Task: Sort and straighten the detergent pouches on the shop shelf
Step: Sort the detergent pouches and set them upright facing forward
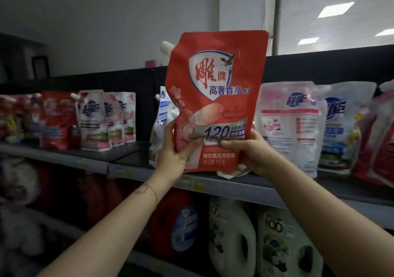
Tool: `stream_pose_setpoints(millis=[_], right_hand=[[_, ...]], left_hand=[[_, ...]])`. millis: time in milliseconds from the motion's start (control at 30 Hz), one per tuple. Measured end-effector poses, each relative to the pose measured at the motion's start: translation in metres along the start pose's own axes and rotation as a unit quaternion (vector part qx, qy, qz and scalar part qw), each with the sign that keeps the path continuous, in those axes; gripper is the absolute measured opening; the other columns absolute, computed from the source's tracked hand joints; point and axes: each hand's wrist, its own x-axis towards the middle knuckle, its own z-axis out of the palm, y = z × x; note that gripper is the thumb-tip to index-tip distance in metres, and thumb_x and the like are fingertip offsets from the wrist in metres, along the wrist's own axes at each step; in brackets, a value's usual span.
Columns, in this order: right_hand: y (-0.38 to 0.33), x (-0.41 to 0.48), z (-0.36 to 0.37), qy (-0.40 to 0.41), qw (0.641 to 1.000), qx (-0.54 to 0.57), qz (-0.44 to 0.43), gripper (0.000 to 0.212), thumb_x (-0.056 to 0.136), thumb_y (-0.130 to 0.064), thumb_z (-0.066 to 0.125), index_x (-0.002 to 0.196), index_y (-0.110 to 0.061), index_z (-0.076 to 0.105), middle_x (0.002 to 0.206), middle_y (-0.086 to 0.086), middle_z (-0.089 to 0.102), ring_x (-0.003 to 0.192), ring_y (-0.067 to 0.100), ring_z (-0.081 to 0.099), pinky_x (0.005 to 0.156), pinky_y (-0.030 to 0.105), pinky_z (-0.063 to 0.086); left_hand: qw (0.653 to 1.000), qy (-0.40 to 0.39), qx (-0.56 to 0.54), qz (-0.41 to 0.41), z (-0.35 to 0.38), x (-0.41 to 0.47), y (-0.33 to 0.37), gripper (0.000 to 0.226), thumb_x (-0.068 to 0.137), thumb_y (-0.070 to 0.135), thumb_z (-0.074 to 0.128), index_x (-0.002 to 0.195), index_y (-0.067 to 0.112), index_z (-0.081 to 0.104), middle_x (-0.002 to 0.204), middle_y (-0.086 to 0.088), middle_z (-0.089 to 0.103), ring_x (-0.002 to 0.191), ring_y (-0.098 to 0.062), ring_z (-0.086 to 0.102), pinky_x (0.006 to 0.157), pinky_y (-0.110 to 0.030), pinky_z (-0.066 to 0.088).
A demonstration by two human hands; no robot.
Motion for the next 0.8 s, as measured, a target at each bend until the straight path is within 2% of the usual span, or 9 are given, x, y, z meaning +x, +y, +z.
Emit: stream_pose_setpoints(millis=[100, 200, 333, 433, 567, 633, 733, 800], right_hand=[[0.02, 0.017, 0.04, -0.032, 0.999, 0.022, -0.002, 0.049, 0.056, 0.004, 0.074, 0.103, -0.003, 0.064, 0.094, 0.014, 0.073, 0.088, 0.03, 0.07, 0.079, 0.045, 0.058], [0.038, 0.031, 0.077, -0.061, 0.998, 0.022, -0.004, 0.043, 0.057, 0.002, 0.075, 0.098, -0.006, 0.066, 0.093, 0.013, 0.073, 0.086, 0.031, 0.07, 0.079, 0.048, 0.057], [0.06, 0.049, 0.117, -0.092, 0.995, 0.044, 0.007, 0.04, 0.063, 0.007, 0.073, 0.101, -0.004, 0.065, 0.091, 0.013, 0.073, 0.082, 0.028, 0.071, 0.071, 0.04, 0.059], [0.078, 0.067, 0.141, -0.1, 0.993, 0.06, 0.01, 0.047, 0.058, 0.006, 0.075, 0.103, -0.002, 0.065, 0.092, 0.015, 0.073, 0.084, 0.03, 0.07, 0.076, 0.043, 0.058], [0.099, 0.095, 0.167, -0.127, 0.99, 0.061, 0.007, 0.037, 0.069, 0.014, 0.069, 0.101, -0.002, 0.066, 0.092, 0.016, 0.073, 0.082, 0.029, 0.07, 0.077, 0.043, 0.059], [0.107, 0.112, 0.176, -0.142, 0.988, 0.06, -0.001, 0.036, 0.07, 0.015, 0.068, 0.101, -0.002, 0.066, 0.09, 0.015, 0.073, 0.079, 0.026, 0.071, 0.073, 0.04, 0.059], [0.12, 0.139, 0.187, -0.16, 0.985, 0.057, -0.011, 0.041, 0.068, 0.011, 0.072, 0.106, -0.003, 0.064, 0.096, 0.016, 0.073, 0.085, 0.029, 0.071, 0.075, 0.04, 0.058], [0.128, 0.158, 0.193, -0.162, 0.985, 0.055, -0.013, 0.045, 0.067, 0.007, 0.074, 0.109, -0.005, 0.062, 0.099, 0.016, 0.072, 0.088, 0.029, 0.071, 0.075, 0.039, 0.058]], left_hand=[[0.999, 0.037, 0.034, 0.009, -0.045, -0.005, -0.004, 0.067, 0.073, 0.045, 0.078, 0.128, 0.037, 0.04, 0.12, 0.02, 0.058, 0.106, 0.008, 0.058, 0.082, -0.009, 0.047], [0.997, 0.059, 0.047, 0.004, -0.084, -0.01, -0.005, 0.06, 0.072, 0.037, 0.069, 0.125, 0.038, 0.04, 0.121, 0.018, 0.057, 0.105, 0.009, 0.058, 0.081, -0.01, 0.047], [0.993, 0.089, 0.076, -0.002, -0.128, -0.016, -0.012, 0.069, 0.071, 0.04, 0.069, 0.133, 0.033, 0.039, 0.124, 0.018, 0.057, 0.109, 0.008, 0.056, 0.083, -0.01, 0.048], [0.99, 0.11, 0.088, -0.012, -0.154, -0.016, -0.021, 0.069, 0.071, 0.037, 0.069, 0.132, 0.034, 0.038, 0.121, 0.02, 0.056, 0.105, 0.012, 0.056, 0.079, -0.006, 0.047], [0.985, 0.128, 0.111, -0.023, -0.185, -0.007, -0.038, 0.068, 0.071, 0.037, 0.067, 0.131, 0.034, 0.036, 0.118, 0.024, 0.053, 0.1, 0.017, 0.056, 0.081, -0.006, 0.046], [0.983, 0.137, 0.122, -0.027, -0.199, 0.002, -0.048, 0.073, 0.071, 0.038, 0.068, 0.136, 0.03, 0.034, 0.119, 0.024, 0.053, 0.102, 0.015, 0.055, 0.085, -0.009, 0.047], [0.98, 0.145, 0.129, -0.036, -0.22, 0.017, -0.067, 0.082, 0.074, 0.041, 0.075, 0.142, 0.025, 0.033, 0.125, 0.017, 0.054, 0.111, 0.004, 0.056, 0.089, -0.019, 0.048], [0.979, 0.15, 0.135, -0.04, -0.23, 0.03, -0.078, 0.084, 0.072, 0.041, 0.079, 0.142, 0.025, 0.034, 0.126, 0.016, 0.055, 0.11, 0.006, 0.057, 0.084, -0.012, 0.048]])
